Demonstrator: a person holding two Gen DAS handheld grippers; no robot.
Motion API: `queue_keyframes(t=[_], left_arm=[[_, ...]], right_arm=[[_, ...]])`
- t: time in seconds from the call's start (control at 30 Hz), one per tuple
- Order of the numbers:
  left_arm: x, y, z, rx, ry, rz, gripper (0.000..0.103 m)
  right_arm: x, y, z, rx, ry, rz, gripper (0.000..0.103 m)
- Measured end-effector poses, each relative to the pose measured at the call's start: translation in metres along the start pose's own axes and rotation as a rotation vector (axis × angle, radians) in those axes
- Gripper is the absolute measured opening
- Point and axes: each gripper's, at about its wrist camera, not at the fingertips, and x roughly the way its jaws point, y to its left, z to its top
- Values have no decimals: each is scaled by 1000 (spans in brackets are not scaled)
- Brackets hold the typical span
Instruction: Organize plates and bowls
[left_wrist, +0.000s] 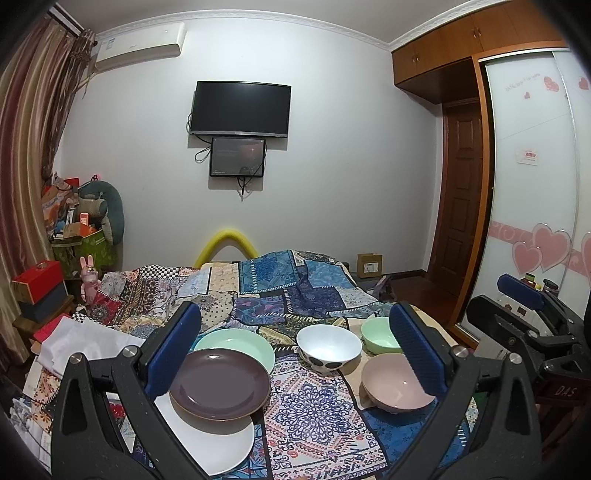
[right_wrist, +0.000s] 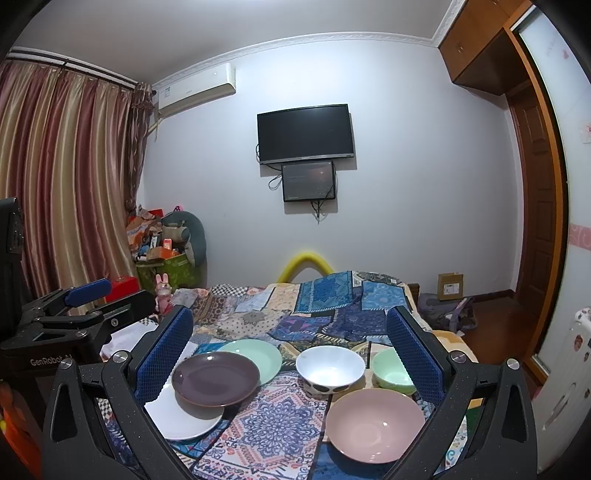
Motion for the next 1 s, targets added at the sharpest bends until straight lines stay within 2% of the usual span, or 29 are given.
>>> queue_keyframes(t=[0.33,0.63,0.73,0.8,1.0], left_arm=[[9,21,0,10,20,45,103],[33,66,-10,4,129,80,103],[44,87,-16,-13,168,110,99],[53,100,-21,-23,201,132,92],[91,134,-40,-43,303,173,84]], right_arm=[[22,5,-2,2,29,26,103],[58,14,-14,25,106,87,103],[72,19,-18,19,135,103,102],[80,24,-21,12,154,115,100],[109,35,-31,-8,219,141,91]])
